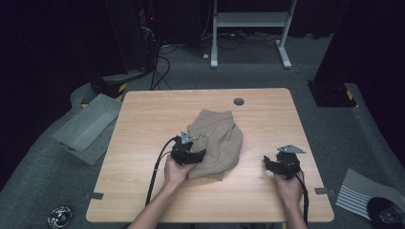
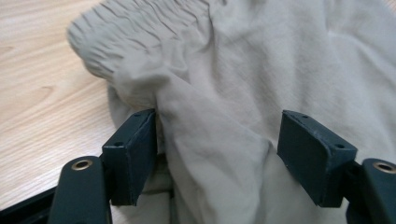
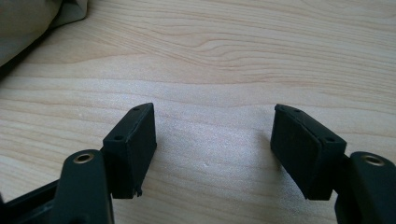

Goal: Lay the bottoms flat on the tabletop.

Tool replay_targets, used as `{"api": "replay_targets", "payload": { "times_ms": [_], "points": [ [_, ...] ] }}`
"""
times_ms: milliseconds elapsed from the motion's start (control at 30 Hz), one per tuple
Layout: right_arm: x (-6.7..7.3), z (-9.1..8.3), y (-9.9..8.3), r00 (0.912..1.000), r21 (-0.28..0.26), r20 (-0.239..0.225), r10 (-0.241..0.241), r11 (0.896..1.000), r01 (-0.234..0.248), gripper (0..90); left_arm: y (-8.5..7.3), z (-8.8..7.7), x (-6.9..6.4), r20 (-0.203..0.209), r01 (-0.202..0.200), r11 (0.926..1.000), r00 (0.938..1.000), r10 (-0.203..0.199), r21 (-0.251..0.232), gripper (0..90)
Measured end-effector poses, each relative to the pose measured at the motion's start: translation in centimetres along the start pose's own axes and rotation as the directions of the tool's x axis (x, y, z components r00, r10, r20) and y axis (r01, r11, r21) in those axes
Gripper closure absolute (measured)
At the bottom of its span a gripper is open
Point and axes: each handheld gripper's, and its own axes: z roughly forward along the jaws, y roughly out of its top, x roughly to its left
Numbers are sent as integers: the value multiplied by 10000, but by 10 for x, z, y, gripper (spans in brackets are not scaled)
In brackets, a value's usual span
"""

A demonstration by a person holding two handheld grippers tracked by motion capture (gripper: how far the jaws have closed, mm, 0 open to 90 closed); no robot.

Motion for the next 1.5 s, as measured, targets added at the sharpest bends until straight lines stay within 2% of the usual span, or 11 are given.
{"api": "replay_targets", "payload": {
  "times_ms": [267, 467, 600, 700, 767, 900, 1000, 1067, 1333, 1400, 1500],
  "points": [
    [0, 0, 0, 10000, 15, -17, 13, 10000, -13, 313, 3, -24, 21, 161, 643, 9958, 9979, -634, -651, 286],
    [1, 1, 1, 9998, 44, -151, -111, 9999, 111, 283, -3, -35, 43, -141, 965, 9927, 9951, -978, -718, 286],
    [2, 1, 1, 9993, 95, -311, -212, 9997, 215, 261, -7, -32, 53, -629, 1103, 9926, 9916, -1133, -502, 288],
    [6, 0, 1, 9984, 206, -478, -315, 9993, 325, 262, -10, -25, 54, -980, 841, 9963, 9915, -851, -149, 288],
    [10, -1, 2, 9973, 239, -594, -427, 9987, 441, 295, -13, -19, 54, -1114, 755, 9971, 9910, -746, 42, 288],
    [23, -4, 6, 9899, 98, -1082, -917, 9956, 933, 342, -19, -8, 55, -1125, 927, 9955, 9896, -898, 208, 287],
    [39, -10, 15, 9790, -361, -1541, -1333, 9910, 1293, 363, -22, -1, 53, -1189, 912, 9951, 9892, -862, 374, 287],
    [51, -13, 24, 9673, -602, -1879, -1705, 9850, 1619, 369, -24, 3, 53, -1197, 916, 9947, 9891, -855, 458, 287],
    [110, -4, 54, 8980, -1168, -3200, -3020, 9532, 2789, 398, -28, 9, 53, -1342, 768, 9956, 9885, -690, 538, 272],
    [122, 0, 59, 8869, -1275, -3333, -3198, 9474, 2936, 404, -29, 9, 53, -1369, 731, 9960, 9884, -653, 522, 266],
    [135, 6, 66, 8787, -1369, -3569, -3171, 9482, 2866, 412, -29, 10, 53, -1398, 617, 9970, 9887, -545, 473, 264]
  ]
}}
